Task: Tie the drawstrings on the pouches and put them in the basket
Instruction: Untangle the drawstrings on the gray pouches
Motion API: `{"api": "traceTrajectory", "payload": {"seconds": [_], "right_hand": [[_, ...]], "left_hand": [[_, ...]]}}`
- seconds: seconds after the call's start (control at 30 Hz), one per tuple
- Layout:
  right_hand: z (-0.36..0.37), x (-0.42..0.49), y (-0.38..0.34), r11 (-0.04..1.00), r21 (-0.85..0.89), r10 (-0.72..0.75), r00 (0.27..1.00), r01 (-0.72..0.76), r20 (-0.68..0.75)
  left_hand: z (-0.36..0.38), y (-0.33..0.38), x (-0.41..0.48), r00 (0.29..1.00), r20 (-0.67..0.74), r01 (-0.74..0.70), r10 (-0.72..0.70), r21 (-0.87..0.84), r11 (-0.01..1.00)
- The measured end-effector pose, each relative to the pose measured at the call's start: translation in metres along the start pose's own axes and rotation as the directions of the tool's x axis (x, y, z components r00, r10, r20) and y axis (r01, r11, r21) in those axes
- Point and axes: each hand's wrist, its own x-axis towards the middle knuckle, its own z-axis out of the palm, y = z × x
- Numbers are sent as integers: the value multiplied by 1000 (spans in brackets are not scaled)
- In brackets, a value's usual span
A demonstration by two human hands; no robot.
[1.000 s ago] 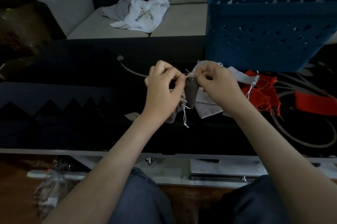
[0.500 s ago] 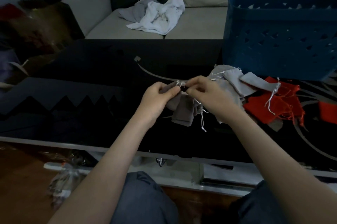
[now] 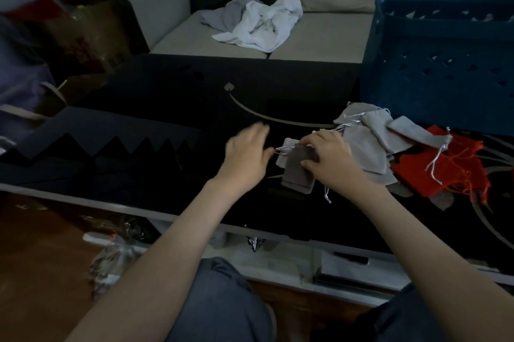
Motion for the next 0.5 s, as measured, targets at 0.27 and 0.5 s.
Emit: {"api": "traceTrajectory", "payload": {"seconds": [0.27, 0.5], "right_hand": [[-26, -14, 0, 879, 477, 64, 991, 1, -120], [-47, -19, 7, 724, 689, 52, 993, 34, -104]], "left_hand": [[1, 4, -5, 953, 296, 16, 56, -236, 972], [-32, 65, -2, 981, 109, 187, -160, -749, 636]]}}
